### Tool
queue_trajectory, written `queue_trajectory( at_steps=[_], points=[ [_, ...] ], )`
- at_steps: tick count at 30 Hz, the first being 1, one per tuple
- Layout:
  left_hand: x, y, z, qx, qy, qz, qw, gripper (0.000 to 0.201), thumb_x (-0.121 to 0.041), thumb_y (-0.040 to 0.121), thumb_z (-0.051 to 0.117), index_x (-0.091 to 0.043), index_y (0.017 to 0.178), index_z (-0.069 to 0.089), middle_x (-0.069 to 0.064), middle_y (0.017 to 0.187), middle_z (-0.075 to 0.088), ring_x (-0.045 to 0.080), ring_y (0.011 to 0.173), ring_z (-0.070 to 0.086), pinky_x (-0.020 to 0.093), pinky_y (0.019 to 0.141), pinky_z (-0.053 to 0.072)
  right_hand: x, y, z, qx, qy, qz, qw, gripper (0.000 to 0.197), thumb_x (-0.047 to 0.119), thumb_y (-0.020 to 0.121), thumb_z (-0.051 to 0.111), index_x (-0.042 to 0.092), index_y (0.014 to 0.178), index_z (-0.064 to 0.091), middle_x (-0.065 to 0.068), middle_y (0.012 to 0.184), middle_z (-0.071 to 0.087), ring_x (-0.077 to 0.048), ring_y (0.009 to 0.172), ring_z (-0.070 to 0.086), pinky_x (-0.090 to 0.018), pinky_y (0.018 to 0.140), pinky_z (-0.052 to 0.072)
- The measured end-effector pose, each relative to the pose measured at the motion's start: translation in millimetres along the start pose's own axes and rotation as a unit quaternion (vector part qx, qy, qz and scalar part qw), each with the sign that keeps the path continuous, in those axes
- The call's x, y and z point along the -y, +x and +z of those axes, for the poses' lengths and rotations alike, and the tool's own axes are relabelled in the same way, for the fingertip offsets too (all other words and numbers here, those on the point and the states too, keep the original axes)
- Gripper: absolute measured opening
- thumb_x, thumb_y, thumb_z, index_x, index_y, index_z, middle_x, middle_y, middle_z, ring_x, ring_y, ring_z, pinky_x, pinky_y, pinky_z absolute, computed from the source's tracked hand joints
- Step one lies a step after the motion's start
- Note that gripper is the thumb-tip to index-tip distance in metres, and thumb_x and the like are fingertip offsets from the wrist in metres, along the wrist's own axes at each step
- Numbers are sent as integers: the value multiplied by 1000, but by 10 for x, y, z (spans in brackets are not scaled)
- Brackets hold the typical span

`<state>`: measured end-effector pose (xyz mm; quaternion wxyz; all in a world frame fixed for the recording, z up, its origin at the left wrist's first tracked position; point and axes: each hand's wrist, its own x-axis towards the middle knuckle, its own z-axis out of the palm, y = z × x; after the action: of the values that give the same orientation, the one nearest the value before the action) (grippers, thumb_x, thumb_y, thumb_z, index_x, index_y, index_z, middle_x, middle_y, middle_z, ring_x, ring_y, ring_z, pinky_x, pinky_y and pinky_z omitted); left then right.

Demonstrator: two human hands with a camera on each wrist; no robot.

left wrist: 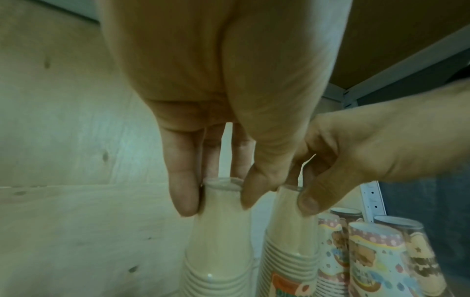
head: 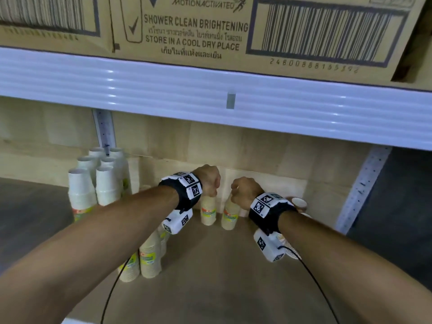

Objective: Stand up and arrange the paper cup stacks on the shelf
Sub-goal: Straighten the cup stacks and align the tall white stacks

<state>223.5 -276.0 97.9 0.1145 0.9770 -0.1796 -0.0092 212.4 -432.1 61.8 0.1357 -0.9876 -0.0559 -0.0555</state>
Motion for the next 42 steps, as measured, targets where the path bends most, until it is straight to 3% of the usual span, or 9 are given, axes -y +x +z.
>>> queue_trajectory(
  at_steps=[4, 7, 9, 11, 15, 19, 33, 38, 42],
  points=[
    [92, 257, 88, -7, -10, -12, 1000, 36, -17, 79, 75, -18, 114, 66, 5, 125, 57, 24, 105, 61, 33, 88, 55, -73, 169, 30, -9, 14, 4, 1000, 26, 14, 88, 53, 7, 110, 65, -10, 116, 61, -29, 105, 60, -36, 88, 53],
    [138, 393, 146, -13, -11, -10, 1000, 35, -18, 80, 74, -18, 114, 68, 6, 121, 60, 24, 103, 62, 31, 85, 55, -77, 292, 58, -10, 30, 14, 999, 12, 8, 83, 51, 10, 83, 64, -8, 100, 65, -28, 95, 63, -33, 76, 54],
    [170, 467, 183, -18, -10, -8, 1000, 32, -18, 80, 73, -17, 112, 70, 7, 118, 64, 25, 102, 64, 31, 84, 56, -84, 379, 95, -8, 35, 16, 999, 20, 5, 80, 50, 16, 62, 47, -7, 86, 61, -29, 89, 64, -29, 65, 45],
    [192, 532, 220, -17, -19, -5, 1000, 29, -16, 79, 73, -17, 108, 72, 6, 114, 66, 24, 99, 65, 33, 84, 57, -88, 433, 126, -8, 36, 16, 999, 26, 5, 80, 49, 19, 60, 40, -5, 83, 55, -31, 89, 62, -28, 64, 38],
    [223, 643, 262, -19, -32, 4, 999, 21, -13, 76, 74, -17, 96, 74, 5, 104, 70, 24, 91, 66, 34, 78, 58, -85, 535, 163, -3, 40, 8, 999, 9, 7, 82, 51, 15, 83, 55, -9, 100, 61, -30, 96, 60, -27, 68, 37],
    [250, 750, 300, -17, -28, 13, 999, 16, -11, 75, 73, -16, 90, 74, 4, 96, 70, 25, 87, 67, 32, 73, 57, -97, 630, 234, -9, 38, 9, 999, 19, 9, 83, 55, 11, 100, 60, -10, 107, 63, -30, 100, 61, -26, 69, 37],
    [360, 886, 425, -23, -53, 11, 998, 22, -6, 83, 62, -16, 101, 70, 6, 109, 68, 29, 98, 64, 37, 87, 55, -123, 797, 387, -17, 58, 13, 998, 9, 15, 85, 49, 20, 77, 52, -11, 102, 64, -32, 97, 62, -26, 71, 37],
    [357, 858, 380, -28, -41, 9, 999, 16, -5, 81, 58, -21, 82, 60, 7, 100, 66, 30, 92, 64, 29, 67, 44, -121, 783, 362, -14, 56, 16, 998, 15, 20, 86, 51, 16, 97, 60, -10, 111, 63, -30, 103, 60, -25, 73, 35],
    [344, 785, 282, -33, -67, 2, 997, 11, -5, 83, 58, -13, 87, 64, 8, 101, 66, 31, 97, 64, 30, 70, 49, -94, 717, 292, -25, 50, 19, 998, 29, 23, 89, 53, 14, 115, 60, -9, 122, 59, -29, 113, 57, -28, 82, 42]
  ],
)
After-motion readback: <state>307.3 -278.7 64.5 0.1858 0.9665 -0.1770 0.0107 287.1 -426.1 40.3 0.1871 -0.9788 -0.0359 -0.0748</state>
